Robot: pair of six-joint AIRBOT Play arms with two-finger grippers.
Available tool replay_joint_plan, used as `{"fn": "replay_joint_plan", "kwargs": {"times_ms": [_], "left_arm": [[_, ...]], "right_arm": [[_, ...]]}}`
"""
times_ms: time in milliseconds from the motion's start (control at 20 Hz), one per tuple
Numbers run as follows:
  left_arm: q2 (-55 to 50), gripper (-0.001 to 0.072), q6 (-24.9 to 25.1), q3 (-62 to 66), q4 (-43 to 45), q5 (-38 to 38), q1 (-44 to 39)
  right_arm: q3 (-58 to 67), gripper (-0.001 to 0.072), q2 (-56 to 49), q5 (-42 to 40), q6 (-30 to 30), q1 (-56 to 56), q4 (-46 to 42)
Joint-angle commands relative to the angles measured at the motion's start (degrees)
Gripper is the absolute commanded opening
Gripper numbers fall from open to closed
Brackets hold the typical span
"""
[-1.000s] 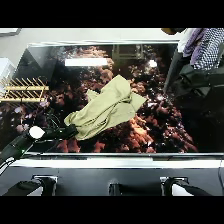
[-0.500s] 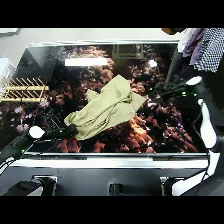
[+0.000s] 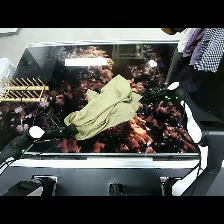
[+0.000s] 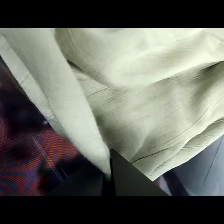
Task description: Fold the clothes and pants, and hang the long-sleeved shirts on hangers.
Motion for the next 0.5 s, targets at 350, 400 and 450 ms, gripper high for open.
{"fn": "replay_joint_plan", "kwargs": {"times_ms": [350, 400, 450], "left_arm": [[4.52, 0.0018, 6.67, 26.82, 0.37, -2.03, 0.09], [5.77, 0.0018, 6.67, 32.17, 1.05, -2.32, 0.07], [7.10, 0.0018, 6.62, 37.24, 2.01, -2.38, 0.07]], "right_arm": [[0.09, 0.0029, 29.70, -8.76, -4.22, 0.42, -5.03], [0.09, 0.0029, 34.51, -11.21, -2.10, 0.42, -8.61], [0.09, 0.0029, 39.43, -13.33, 1.27, 0.42, -13.38]]}}
